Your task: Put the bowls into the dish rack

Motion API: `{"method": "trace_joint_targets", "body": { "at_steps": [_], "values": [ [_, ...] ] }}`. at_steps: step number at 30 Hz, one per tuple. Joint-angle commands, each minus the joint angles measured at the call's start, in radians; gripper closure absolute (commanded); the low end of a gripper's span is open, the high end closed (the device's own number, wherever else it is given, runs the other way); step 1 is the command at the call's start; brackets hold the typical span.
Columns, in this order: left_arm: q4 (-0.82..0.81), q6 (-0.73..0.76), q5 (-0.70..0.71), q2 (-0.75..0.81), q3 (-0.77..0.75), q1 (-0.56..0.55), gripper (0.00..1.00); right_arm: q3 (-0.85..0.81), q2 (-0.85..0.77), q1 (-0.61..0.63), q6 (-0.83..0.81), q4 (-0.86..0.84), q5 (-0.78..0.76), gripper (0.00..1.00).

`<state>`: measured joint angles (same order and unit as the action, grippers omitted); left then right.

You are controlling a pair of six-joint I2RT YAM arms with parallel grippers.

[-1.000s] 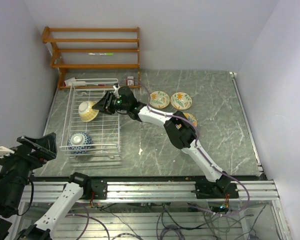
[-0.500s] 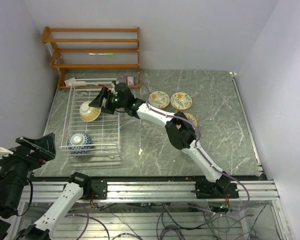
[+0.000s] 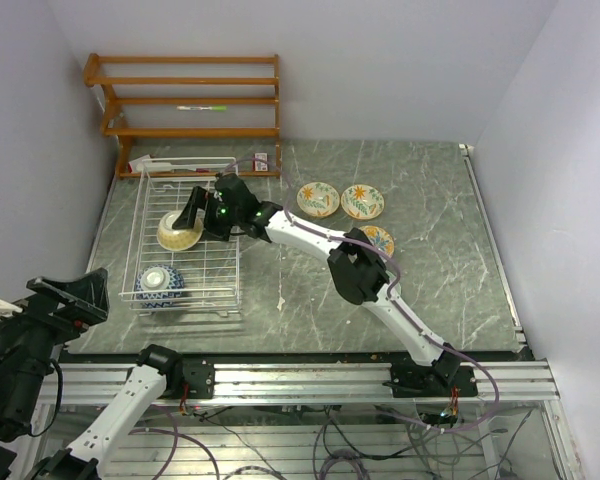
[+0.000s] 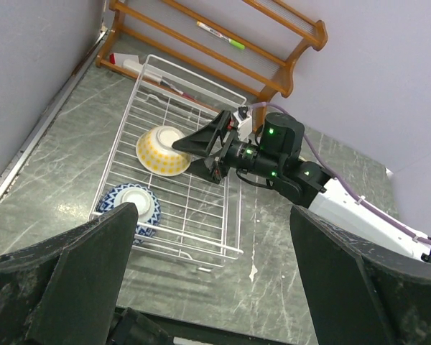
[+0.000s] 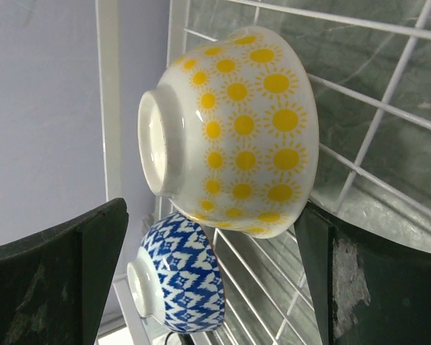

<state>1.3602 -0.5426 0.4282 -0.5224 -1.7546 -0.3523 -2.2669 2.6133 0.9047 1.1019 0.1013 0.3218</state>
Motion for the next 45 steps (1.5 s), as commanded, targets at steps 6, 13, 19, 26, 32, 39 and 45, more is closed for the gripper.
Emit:
{"method": "trace_joint_targets", "body": {
  "at_steps": [6, 13, 19, 26, 32, 39, 45],
  "values": [
    [0.020, -0.013, 0.016, 0.015, -0.025, -0.012, 0.01, -0.076, -0.069, 0.012, -0.119, 0.249, -0.128, 0.00],
    [0.025, -0.017, 0.011, 0.016, -0.027, -0.016, 0.01, -0.071, -0.101, 0.033, -0.184, 0.284, -0.148, 0.00],
    [0.033, -0.020, 0.007, 0.015, -0.027, -0.016, 0.01, 0.018, -0.173, 0.041, -0.232, 0.185, -0.188, 0.00],
    [0.040, -0.016, 0.014, 0.013, -0.020, -0.018, 0.01, -0.052, -0.102, 0.034, -0.266, 0.074, -0.128, 0.00],
    [0.045, -0.007, 0.027, -0.004, -0.030, -0.024, 0.01, -0.070, -0.058, 0.023, -0.256, 0.015, -0.141, 0.00],
    [0.049, 0.001, 0.032, -0.024, -0.047, -0.030, 0.01, -0.081, -0.010, 0.016, -0.238, -0.070, -0.093, 0.00],
    [0.065, -0.012, 0.048, -0.013, -0.051, -0.034, 0.01, -0.114, 0.050, 0.018, -0.182, -0.156, -0.028, 0.00]
  ]
}}
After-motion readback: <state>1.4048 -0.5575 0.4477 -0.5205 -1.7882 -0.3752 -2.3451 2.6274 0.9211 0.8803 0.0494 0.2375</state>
